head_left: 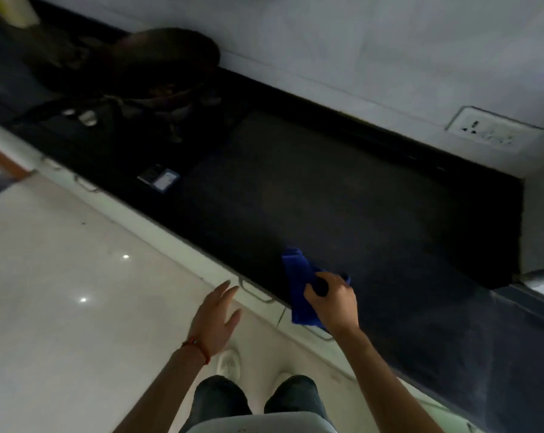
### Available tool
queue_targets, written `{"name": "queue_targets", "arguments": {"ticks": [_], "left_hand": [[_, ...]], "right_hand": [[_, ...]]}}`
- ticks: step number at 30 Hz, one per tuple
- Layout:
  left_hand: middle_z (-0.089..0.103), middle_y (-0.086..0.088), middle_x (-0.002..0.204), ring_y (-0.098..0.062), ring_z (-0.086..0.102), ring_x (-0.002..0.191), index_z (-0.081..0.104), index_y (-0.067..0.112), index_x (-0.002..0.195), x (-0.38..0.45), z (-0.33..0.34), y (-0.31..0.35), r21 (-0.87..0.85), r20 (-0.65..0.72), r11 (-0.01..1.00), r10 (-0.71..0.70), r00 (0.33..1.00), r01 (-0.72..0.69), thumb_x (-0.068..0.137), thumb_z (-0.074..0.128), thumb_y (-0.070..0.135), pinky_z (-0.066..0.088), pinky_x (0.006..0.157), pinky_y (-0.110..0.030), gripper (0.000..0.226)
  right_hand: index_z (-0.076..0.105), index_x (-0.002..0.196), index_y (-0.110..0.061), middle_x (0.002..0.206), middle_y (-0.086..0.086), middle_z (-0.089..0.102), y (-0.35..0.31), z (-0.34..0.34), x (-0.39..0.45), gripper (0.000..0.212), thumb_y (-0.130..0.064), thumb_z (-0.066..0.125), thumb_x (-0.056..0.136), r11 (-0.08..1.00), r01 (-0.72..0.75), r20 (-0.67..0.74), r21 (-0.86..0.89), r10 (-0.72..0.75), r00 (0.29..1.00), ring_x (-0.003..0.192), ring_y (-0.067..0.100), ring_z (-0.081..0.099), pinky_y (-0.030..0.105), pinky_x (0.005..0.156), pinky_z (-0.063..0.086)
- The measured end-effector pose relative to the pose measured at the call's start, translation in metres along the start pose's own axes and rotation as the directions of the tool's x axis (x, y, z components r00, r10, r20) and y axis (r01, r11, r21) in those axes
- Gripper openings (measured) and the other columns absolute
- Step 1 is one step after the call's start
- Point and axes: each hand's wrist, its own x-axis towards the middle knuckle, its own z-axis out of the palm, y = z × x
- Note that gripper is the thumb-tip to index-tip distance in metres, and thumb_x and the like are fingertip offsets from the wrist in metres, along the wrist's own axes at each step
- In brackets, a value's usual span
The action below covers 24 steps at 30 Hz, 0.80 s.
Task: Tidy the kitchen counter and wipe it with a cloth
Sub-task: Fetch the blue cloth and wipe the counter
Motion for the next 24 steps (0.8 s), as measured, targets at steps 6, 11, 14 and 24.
{"name": "queue_targets", "arguments": {"ticks": [6, 11, 14, 24], "left_hand": [[0.056, -0.014, 0.126, -0.026, 0.052, 0.116, 0.052, 0.008, 0.123, -0.086, -0.045, -0.11, -0.312, -0.114, 0.837, -0.504, 0.856, 0.451, 0.088, 0.055, 0.019, 0.038, 0.1, -0.03, 0.037], [0.065, -0.014, 0.117, -0.028, 0.059, 0.11, 0.062, 0.005, 0.112, -0.162, -0.059, -0.198, -0.48, -0.074, 0.605, -0.75, 0.658, 0.635, 0.09, 0.052, 0.014, 0.042, 0.095, -0.03, 0.025], [0.066, -0.013, 0.117, -0.03, 0.06, 0.109, 0.065, 0.007, 0.105, -0.205, -0.06, -0.256, -0.574, -0.035, 0.469, -0.833, 0.553, 0.671, 0.089, 0.051, 0.01, 0.044, 0.096, -0.035, 0.022], [0.069, -0.01, 0.082, -0.03, 0.064, 0.085, 0.064, 0.016, 0.079, -0.257, -0.109, -0.367, -0.823, 0.139, 0.085, -0.929, 0.344, 0.562, 0.085, 0.053, 0.007, 0.05, 0.088, -0.041, 0.016]], "right_hand": [[0.056, 0.116, -0.018, 0.114, 0.004, 0.061, -0.089, 0.081, -0.011, 0.036, -0.033, 0.058, 0.084, 0.968, 0.25, 0.304, -0.02, -0.232, 0.924, 0.095, 0.021, 0.061, 0.033, 0.083, 0.051], [0.058, 0.114, -0.017, 0.113, 0.002, 0.063, -0.15, 0.159, -0.022, 0.034, -0.032, 0.059, 0.084, 0.921, 0.373, 0.421, -0.11, -0.297, 0.857, 0.096, 0.018, 0.062, 0.022, 0.077, 0.044], [0.058, 0.113, -0.014, 0.111, 0.005, 0.065, -0.185, 0.207, -0.028, 0.033, -0.031, 0.06, 0.084, 0.909, 0.398, 0.474, -0.127, -0.297, 0.829, 0.095, 0.02, 0.061, 0.028, 0.079, 0.048], [0.057, 0.114, -0.009, 0.11, 0.013, 0.064, -0.274, 0.334, -0.02, 0.035, -0.027, 0.06, 0.085, 0.861, 0.456, 0.549, -0.224, -0.275, 0.789, 0.091, 0.025, 0.06, 0.031, 0.073, 0.047]]}}
